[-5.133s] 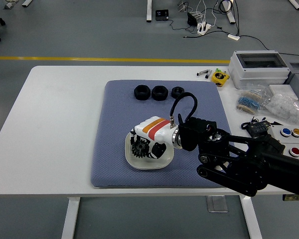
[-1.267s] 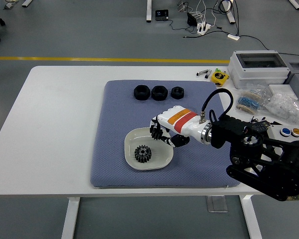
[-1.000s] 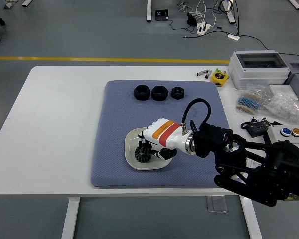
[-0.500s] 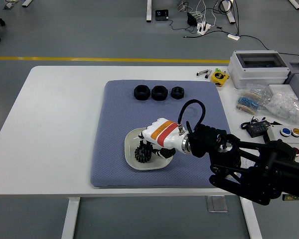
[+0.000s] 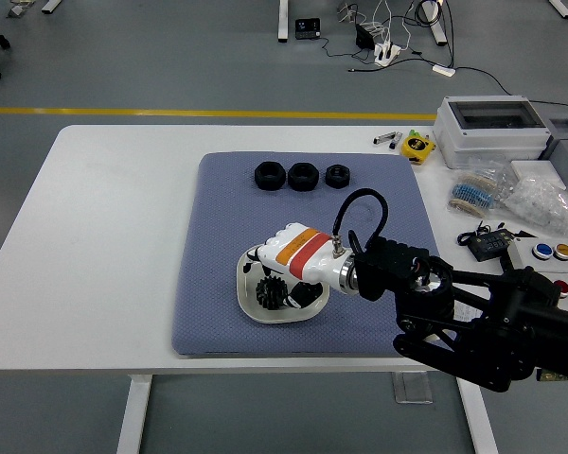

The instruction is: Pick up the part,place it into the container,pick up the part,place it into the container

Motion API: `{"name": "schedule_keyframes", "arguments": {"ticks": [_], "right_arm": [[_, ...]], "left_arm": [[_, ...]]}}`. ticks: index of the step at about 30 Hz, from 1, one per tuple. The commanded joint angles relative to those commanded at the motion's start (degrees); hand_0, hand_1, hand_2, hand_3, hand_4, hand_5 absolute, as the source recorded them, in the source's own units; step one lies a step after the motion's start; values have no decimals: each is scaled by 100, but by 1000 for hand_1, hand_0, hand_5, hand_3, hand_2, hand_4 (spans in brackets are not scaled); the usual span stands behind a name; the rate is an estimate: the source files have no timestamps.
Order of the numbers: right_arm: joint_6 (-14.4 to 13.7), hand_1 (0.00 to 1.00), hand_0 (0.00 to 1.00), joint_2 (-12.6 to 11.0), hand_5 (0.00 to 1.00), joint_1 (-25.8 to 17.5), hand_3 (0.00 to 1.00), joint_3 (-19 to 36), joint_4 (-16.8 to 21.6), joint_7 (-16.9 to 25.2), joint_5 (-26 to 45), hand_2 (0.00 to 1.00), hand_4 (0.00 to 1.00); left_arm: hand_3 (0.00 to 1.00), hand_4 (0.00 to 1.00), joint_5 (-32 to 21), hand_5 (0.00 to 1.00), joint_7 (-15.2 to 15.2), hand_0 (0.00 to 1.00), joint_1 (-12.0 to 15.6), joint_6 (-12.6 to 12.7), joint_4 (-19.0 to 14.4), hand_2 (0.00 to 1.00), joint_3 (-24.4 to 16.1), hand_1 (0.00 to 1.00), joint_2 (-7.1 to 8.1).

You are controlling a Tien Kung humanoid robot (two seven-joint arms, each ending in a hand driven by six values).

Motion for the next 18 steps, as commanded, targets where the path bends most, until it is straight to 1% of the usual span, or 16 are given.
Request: {"name": "schedule_keyframes", "arguments": {"ticks": [5,8,10,11,13,16,18], "right_arm": [[-26,451,390,-44,53,-23,740,122,42,-15,11,552,812],[-64,451,390,-139,53,-52,740,275,198,-32,139,552,812],[-198,451,390,-208,53,-89,740,483,355,-70,261,552,812],[-232,449,375,-231,54,-100,731,577,411,-79,300,544,775],[-294,449,375,-276,54,-114,731,785,518,-89,416,544,775],[-323,449,375,-327,54,-124,731,1026,616,-83,496,544,775],[-290,448,372,-370,50,-142,722,1184,664,-114,498,539,760]], "left_arm": [[562,616,8,689,3,710,-4,-3,0,641,-14,608,5],[562,616,-2,689,3,710,-9,-5,0,641,-2,608,6],[562,616,-4,689,0,710,-8,0,0,641,-11,608,2],[562,616,-1,689,-1,711,-8,2,0,641,-14,608,0],[562,616,8,689,-1,711,-8,-1,0,641,-17,608,1],[562,616,20,689,0,711,-5,0,0,641,-32,608,0],[563,616,36,689,2,711,1,1,0,640,-48,608,-1]]}}
